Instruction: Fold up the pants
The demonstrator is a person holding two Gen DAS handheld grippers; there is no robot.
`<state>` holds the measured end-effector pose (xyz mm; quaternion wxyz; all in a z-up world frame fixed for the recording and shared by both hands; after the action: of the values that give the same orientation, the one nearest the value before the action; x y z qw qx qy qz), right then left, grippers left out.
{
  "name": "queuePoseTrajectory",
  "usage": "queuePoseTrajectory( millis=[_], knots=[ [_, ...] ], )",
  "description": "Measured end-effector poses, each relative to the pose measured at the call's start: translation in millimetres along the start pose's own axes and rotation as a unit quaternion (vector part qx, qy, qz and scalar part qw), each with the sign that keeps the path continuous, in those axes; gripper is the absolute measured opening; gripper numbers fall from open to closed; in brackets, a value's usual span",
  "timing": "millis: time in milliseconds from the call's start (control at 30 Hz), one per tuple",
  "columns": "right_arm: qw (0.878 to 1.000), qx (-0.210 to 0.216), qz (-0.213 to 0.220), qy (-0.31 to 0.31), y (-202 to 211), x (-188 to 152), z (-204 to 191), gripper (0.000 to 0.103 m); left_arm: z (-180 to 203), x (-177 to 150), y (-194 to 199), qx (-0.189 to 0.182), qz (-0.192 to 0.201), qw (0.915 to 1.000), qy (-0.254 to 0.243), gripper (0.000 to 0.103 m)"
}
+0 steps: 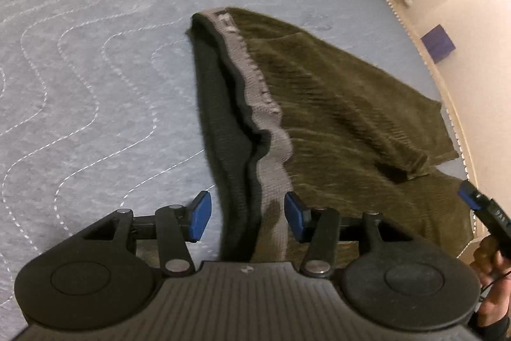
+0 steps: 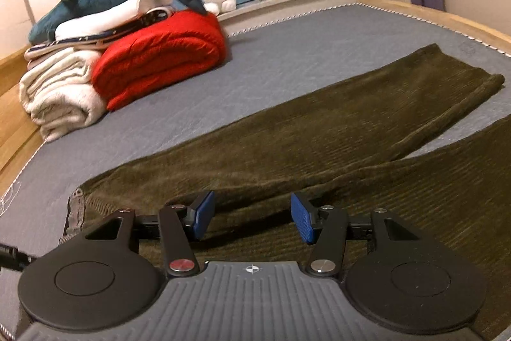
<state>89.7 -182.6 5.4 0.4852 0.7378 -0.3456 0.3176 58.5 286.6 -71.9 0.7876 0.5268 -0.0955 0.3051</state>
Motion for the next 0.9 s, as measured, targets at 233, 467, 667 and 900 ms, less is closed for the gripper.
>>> queuePoseTrajectory(
  millis=[233, 467, 667, 900],
  knots=[
    [0.990, 0.082, -0.020, 0.111, 7, -34, -69, 0.055, 21, -13, -26, 0.033, -0.028, 0.9967, -0.068, 0.057],
    [0.940, 0.183, -0.026, 0.287, 31, -113, -170, 0.055, 24, -20, -31, 0.050, -0.033, 0.9928, -0.103, 0.057],
    [0.896, 0.224, -0.045, 0.382, 45, -163, -214, 0.055, 26, -25, -33, 0.057, -0.035, 0.9898, -0.126, 0.056],
    [0.854, 0.241, -0.071, 0.456, 44, -193, -225, 0.060, 30, -29, -34, 0.065, -0.032, 0.9850, -0.157, 0.052]
  ],
)
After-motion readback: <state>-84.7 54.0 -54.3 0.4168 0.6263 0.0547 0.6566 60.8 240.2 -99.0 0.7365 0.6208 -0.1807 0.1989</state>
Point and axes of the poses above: each gripper's, at about its wrist camera, not at the fingertips, and y roughly against the way its jaws point, z to its right, x to its top, the point moved 9 cm from there along -y, roughly the way its jaws point, and after that the axes turned 6 degrees about z, right-handed, at the moved point
